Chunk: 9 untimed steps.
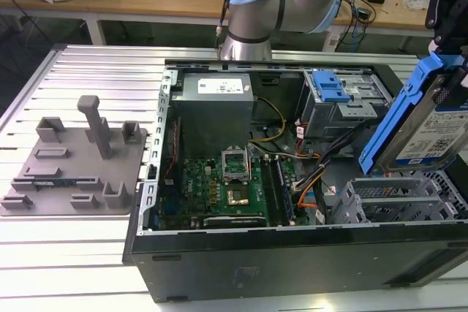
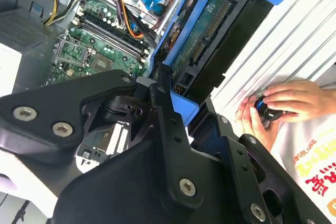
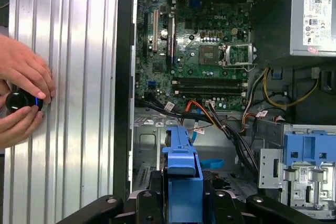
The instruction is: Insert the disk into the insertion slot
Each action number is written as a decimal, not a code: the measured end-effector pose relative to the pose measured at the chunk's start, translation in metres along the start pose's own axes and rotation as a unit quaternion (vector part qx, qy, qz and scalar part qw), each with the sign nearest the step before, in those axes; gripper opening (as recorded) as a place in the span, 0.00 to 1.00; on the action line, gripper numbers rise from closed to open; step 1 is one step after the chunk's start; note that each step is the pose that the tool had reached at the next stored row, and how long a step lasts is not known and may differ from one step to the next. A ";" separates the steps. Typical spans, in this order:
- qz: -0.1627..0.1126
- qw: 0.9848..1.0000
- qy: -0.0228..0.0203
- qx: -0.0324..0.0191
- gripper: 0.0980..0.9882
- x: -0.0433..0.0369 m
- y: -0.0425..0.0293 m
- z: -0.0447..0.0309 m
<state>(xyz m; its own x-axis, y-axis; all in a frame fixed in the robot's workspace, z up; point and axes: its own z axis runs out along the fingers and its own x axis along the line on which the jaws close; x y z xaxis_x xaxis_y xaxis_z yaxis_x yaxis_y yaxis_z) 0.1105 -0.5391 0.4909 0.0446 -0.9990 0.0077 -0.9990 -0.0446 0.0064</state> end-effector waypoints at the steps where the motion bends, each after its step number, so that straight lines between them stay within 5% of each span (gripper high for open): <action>1: 0.000 1.000 0.000 0.000 0.30 0.0000 -0.0001 0.0000; 9: 0.015 1.000 0.000 0.000 0.30 -0.0026 -0.0046 0.0020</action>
<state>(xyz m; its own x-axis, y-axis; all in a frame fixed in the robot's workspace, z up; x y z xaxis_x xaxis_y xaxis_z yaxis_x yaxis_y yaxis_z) 0.1150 -0.5363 0.4888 0.0142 -0.9999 0.0076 -0.9999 -0.0142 0.0064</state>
